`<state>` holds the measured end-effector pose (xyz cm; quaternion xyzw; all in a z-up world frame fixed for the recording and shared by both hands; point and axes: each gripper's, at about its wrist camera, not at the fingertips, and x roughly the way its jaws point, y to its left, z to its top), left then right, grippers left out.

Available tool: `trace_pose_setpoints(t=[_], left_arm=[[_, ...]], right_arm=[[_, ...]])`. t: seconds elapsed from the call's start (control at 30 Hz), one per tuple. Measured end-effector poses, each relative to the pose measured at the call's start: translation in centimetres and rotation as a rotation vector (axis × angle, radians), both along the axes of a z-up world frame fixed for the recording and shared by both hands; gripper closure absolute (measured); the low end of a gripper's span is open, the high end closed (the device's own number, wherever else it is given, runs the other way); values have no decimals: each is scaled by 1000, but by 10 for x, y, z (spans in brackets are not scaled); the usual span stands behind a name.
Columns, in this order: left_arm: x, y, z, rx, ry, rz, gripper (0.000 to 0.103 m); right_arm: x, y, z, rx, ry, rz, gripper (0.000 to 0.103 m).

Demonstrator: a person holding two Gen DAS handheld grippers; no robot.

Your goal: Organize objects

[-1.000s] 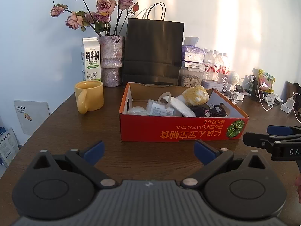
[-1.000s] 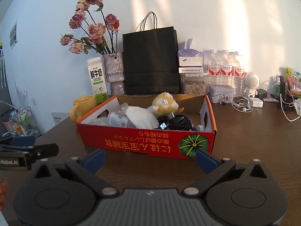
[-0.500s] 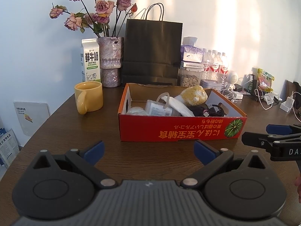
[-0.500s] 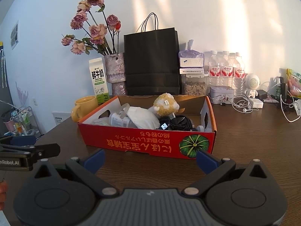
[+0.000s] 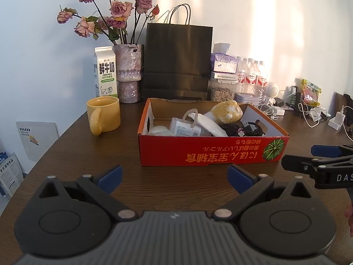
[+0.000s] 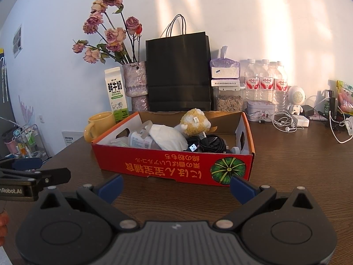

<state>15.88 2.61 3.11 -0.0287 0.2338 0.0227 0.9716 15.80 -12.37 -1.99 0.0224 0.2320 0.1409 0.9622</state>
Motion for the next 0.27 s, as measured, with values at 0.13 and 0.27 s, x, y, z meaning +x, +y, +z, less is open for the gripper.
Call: trace_pose_setpoints(t=[0.13,0.27], left_arm=[[1,1,-1,-2,16,-15,0],[1,1,-3,-8,26,-20,0]], right_arm=[[-1,0,-1,0,1,0,0],[0,1,-1,-1,0,1,0]])
